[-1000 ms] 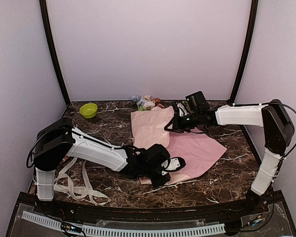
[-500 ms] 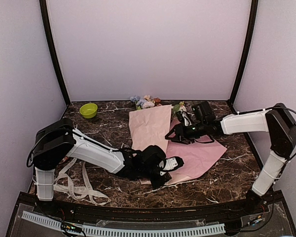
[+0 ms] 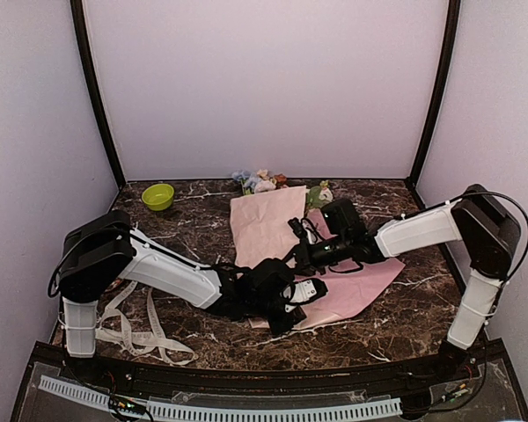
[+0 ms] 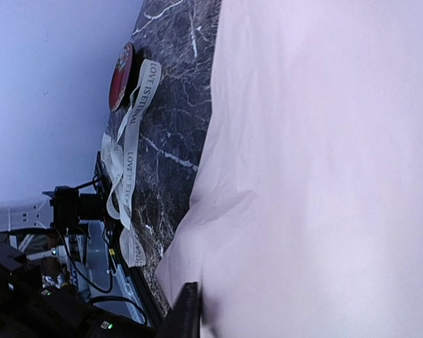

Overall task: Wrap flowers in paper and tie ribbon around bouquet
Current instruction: Adjust the 2/3-folded wrapping paper at the center of the board, then press the fold line on the 2/3-folded wrapping paper.

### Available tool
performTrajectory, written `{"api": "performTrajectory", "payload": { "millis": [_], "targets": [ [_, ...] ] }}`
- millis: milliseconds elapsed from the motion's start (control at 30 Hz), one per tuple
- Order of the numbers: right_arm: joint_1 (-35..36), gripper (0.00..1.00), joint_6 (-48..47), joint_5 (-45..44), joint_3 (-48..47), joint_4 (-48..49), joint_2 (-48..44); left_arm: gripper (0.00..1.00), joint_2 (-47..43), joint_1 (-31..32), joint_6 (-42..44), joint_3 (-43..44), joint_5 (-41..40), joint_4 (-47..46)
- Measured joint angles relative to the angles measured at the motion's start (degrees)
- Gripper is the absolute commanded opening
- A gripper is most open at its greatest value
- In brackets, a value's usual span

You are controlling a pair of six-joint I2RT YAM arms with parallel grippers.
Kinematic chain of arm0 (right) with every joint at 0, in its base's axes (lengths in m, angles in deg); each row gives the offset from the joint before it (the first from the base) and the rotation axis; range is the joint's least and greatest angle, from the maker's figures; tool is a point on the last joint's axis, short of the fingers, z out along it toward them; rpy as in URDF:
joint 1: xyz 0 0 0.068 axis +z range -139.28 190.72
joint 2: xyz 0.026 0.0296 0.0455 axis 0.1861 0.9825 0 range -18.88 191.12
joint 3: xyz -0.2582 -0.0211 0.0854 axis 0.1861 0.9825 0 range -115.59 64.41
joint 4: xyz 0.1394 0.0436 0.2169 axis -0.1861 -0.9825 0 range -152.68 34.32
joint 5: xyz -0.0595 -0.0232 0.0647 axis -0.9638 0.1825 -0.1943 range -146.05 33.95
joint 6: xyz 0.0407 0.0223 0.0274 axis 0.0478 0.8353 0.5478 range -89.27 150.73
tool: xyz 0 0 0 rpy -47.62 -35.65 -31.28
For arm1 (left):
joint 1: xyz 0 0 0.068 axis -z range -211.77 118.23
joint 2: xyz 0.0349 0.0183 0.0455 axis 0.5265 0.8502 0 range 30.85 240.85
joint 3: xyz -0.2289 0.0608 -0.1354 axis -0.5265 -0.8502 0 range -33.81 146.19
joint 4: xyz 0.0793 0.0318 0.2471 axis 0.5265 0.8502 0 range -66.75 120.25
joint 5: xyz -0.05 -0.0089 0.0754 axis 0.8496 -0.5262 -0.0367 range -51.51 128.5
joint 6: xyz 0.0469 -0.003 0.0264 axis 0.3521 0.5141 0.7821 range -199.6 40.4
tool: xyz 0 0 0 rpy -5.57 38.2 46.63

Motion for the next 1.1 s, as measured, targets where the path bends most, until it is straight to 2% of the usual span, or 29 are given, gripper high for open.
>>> {"api": "performTrajectory", "payload": {
  "millis": [100, 333, 467, 667, 833, 933, 1100],
  "targets": [
    [0.0, 0.00, -0.1, -0.5, 0.8, -1.0, -0.3, 0.04, 0.0, 0.0, 0.0, 0.0, 0.2, 0.0],
    [-0.4, 0.00, -2.4, -3.4, 1.6, -3.8, -1.2, 0.25, -0.8, -0.2, 0.0, 0.0, 1.5, 0.6],
    [-1.0, 0.00, -3.9, -4.1, 2.2, -3.7, 0.6, 0.31, -4.5, -0.2, -0.1, 0.0, 2.1, 2.1],
    [-1.3, 0.00, -4.8, -5.3, 2.2, -3.8, 5.3, 0.33, -16.2, -0.4, -1.5, -2.5, 4.0, 1.9],
    [-1.4, 0.00, -5.7, -5.8, 2.1, -4.0, 5.6, 0.29, -26.4, -3.0, -4.9, -9.0, -0.1, 1.4],
    [-1.4, 0.00, -6.6, -6.2, 1.2, -5.3, 5.6, 0.28, -24.6, -5.3, -6.1, -10.0, -5.0, 3.0],
    [-1.4, 0.00, -7.9, -7.4, 0.1, -7.6, 5.6, 0.26, -15.2, -6.1, -6.7, -10.0, -10.9, 8.0]
  ]
}}
